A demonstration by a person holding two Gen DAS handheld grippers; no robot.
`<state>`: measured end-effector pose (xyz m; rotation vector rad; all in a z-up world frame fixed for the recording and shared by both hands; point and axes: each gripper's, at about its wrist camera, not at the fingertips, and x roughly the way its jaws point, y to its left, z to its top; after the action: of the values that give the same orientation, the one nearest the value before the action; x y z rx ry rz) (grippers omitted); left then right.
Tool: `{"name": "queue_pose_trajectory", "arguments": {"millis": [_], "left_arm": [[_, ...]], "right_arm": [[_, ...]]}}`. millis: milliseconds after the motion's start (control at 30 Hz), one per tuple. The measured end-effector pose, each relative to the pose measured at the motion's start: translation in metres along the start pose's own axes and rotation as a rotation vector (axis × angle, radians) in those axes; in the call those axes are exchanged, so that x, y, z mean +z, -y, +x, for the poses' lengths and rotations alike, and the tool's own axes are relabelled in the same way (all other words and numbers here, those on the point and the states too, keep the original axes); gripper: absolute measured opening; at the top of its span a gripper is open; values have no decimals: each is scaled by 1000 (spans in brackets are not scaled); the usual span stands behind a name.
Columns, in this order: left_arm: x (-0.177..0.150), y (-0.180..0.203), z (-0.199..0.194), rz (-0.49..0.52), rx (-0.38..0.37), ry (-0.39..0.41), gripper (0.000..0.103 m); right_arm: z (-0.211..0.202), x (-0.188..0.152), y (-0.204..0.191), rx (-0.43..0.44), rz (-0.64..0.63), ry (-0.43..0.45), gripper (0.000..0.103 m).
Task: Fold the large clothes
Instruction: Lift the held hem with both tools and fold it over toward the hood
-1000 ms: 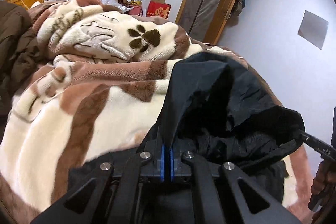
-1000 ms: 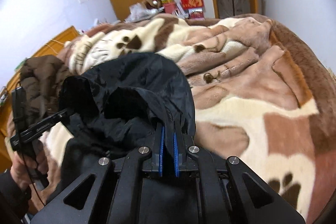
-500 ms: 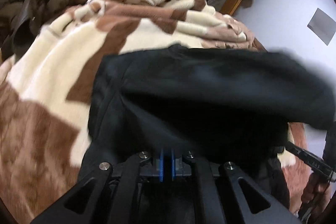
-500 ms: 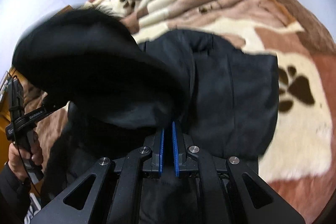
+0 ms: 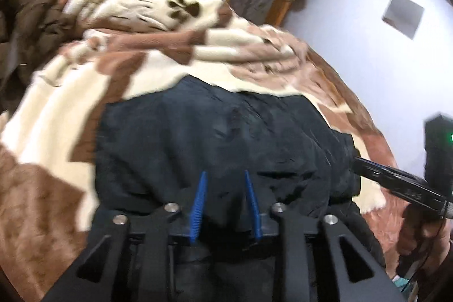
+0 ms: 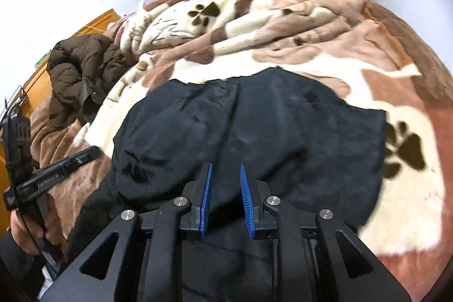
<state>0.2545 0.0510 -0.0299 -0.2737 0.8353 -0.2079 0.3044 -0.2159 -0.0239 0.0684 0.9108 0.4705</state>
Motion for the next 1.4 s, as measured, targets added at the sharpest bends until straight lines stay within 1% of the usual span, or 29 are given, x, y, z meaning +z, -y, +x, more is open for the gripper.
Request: {"name": "queue_pose_trajectory", "arguments": {"millis": [33,67,100,167,200,267,367,433,500,600,667,733,767,833,900,933,967,1000,1033,1067,1133,1300,1400], "left_arm": [[-6,5,16,10,-6,-37,31],[-13,8,30,15,-4,-74,31],[-22,9,46,18,3,-110,31],[-38,7,68,12,20,-156,31],[-45,6,74,6,24,-159,31],[-53,4,83,7,35,-140,31],[-53,4,93,5,54,-141,31],[-51,6,94,1,64,-153,31],[-47,10,87,8,68,-161,31],[-45,13,59,16,45,-135,31],[-46,14,38,23,31,-96,31],[-47,12,27,24,36,-68,31],[-48,11,26,22,43,-65,31],[-52,3,34,-4,63,-92,31],[-54,-3,48,-28,69,-121,31],[-55,-4,58,-31,76,-132,31],[-57,-5,65,-31,83,-139,31],[-59,-5,70,-30,87,-141,31],[-61,-6,75,-30,88,-145,31],[-63,-7,79,-36,84,-148,31],[-64,-11,84,-47,79,-149,31],[-59,-13,96,-55,91,-152,31],[-54,-12,86,-51,84,-164,31]], "right_arm": [[11,-3,0,-9,1,-28,21],[30,-8,3,-41,8,-80,21],[41,-13,6,-58,12,-107,21],[65,-27,19,-74,34,-158,21],[73,-34,24,-77,44,-172,21],[80,-42,28,-70,50,-165,21],[89,-48,33,-68,43,-149,21],[85,-45,32,-71,52,-157,21],[73,-43,26,-88,50,-154,21],[35,-44,14,-97,27,-66,21],[8,-44,4,-69,30,2,21],[-3,-45,-5,-38,26,34,21],[-2,-46,-12,-11,14,32,21],[14,-45,-26,14,-15,6,21],[36,-46,-35,0,-37,-27,21],[54,-48,-34,-15,-42,-68,21],[71,-51,-27,-48,-32,-111,21],[85,-54,-20,-61,-33,-141,20],[97,-58,-9,-71,-13,-163,18],[103,-60,-2,-58,8,-161,18],[109,-62,8,-36,42,-148,17],[117,-63,6,-71,-11,-138,17],[104,-59,2,-71,-18,-153,17]]}}
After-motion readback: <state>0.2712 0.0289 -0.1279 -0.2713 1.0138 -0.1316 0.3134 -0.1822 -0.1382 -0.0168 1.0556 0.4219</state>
